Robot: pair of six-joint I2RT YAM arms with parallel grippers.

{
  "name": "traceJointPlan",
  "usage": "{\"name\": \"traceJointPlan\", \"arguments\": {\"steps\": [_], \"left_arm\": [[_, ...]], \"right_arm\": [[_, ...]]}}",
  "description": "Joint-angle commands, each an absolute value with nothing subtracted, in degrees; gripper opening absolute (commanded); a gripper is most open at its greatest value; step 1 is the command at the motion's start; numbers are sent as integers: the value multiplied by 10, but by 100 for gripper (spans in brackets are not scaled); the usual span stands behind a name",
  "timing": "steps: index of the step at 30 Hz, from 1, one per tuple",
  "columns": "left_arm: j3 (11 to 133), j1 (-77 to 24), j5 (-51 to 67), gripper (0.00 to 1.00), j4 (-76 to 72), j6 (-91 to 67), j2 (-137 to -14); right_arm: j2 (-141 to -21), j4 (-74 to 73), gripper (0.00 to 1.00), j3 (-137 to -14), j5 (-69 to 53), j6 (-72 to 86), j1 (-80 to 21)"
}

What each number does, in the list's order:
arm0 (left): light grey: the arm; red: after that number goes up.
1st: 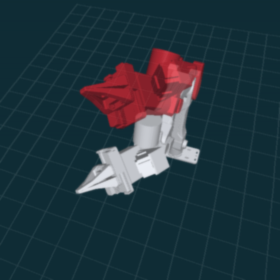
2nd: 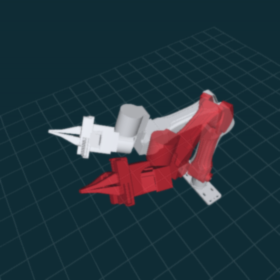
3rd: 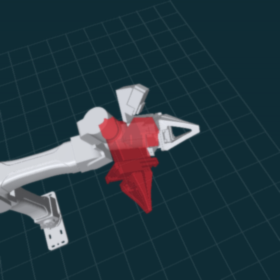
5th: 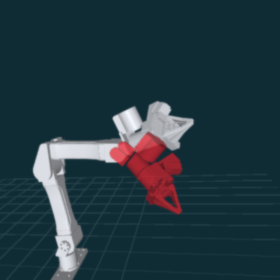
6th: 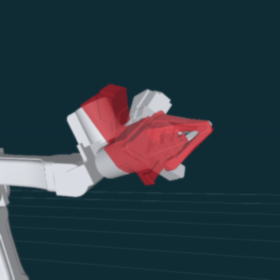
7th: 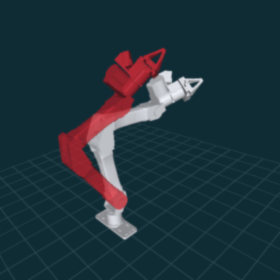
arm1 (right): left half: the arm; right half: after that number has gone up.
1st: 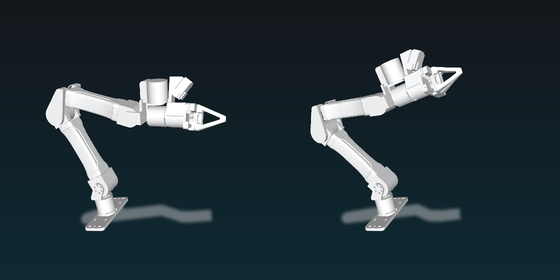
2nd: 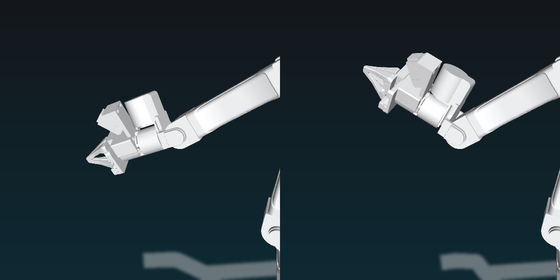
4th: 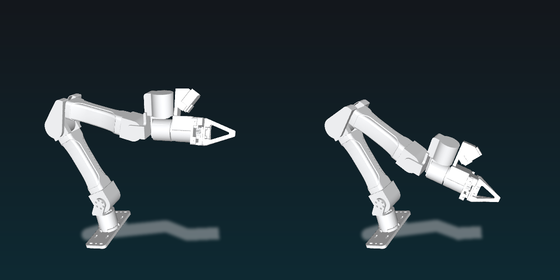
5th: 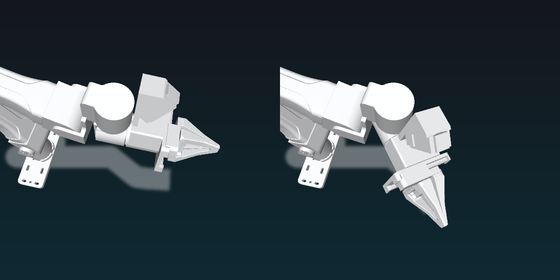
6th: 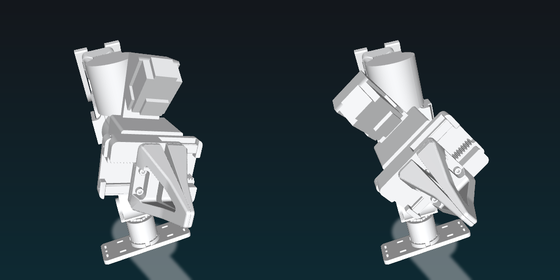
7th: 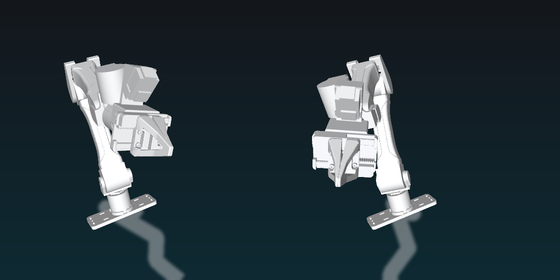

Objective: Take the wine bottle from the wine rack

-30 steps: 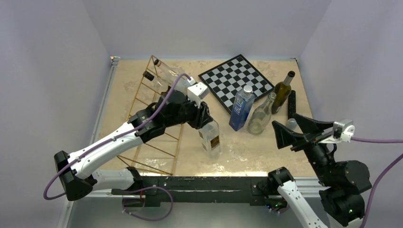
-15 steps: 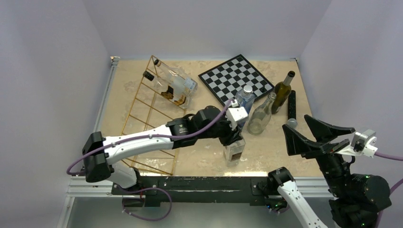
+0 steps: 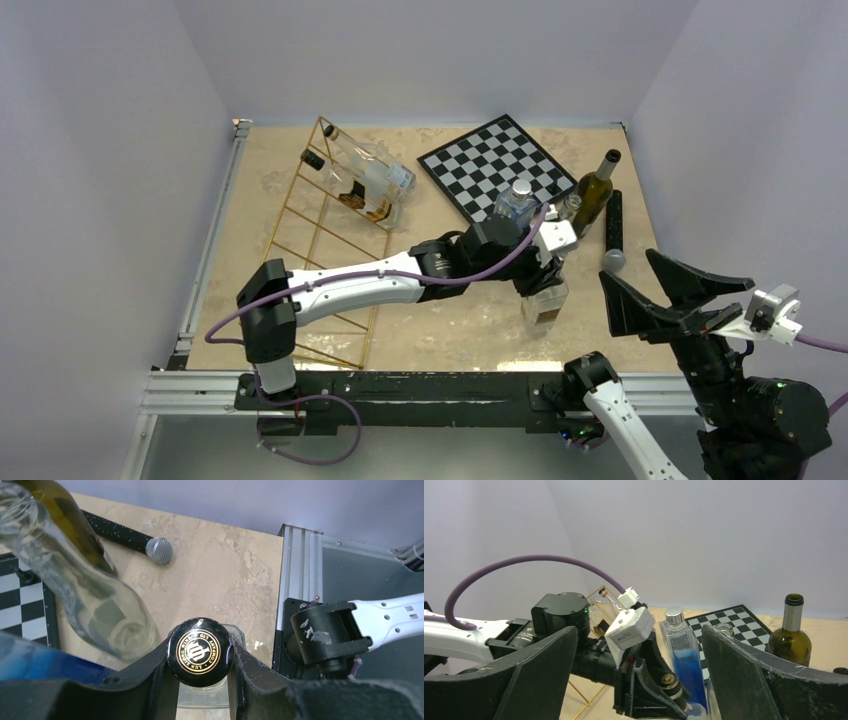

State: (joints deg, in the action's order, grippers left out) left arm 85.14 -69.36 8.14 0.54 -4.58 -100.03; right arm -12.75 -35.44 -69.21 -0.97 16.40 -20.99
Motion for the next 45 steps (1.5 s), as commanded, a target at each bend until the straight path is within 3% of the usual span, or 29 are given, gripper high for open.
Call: {"name": "traceJointPlan", "arguments": {"steps": [1,5,7,19,31,32,35,36,45], "left_arm": [[939,-700,105,0,-98,-28,-1018],[966,-700,97,2,-77,-29,-1039],[975,-700,98,15,-71,-31,-1043],[984,-700,104,54,-57,-41,-1057],[981,-699,94,69,-43,-55,-1030],[979,-699,90,72,-41,-57,-1023],[975,-700,69,95,-40,-63,-1005],[975,-700,64,99,-39,-62,-1000],[956,-699,-31,99,-34,-47,-940]], "right_arm": [[-123,-354,99,-696,-3,152,-212],[-121,-357,99,-690,-2,149,-213],[-120,-359,99,-688,-2,148,-213],[-111,-363,99,-683,8,150,-213],[-106,-373,99,-685,17,150,-212],[-107,-376,99,-686,17,149,-212],[-112,-383,99,-686,13,149,-212],[-112,-382,99,-683,15,150,-213],[-112,-387,99,-678,25,138,-213]]}}
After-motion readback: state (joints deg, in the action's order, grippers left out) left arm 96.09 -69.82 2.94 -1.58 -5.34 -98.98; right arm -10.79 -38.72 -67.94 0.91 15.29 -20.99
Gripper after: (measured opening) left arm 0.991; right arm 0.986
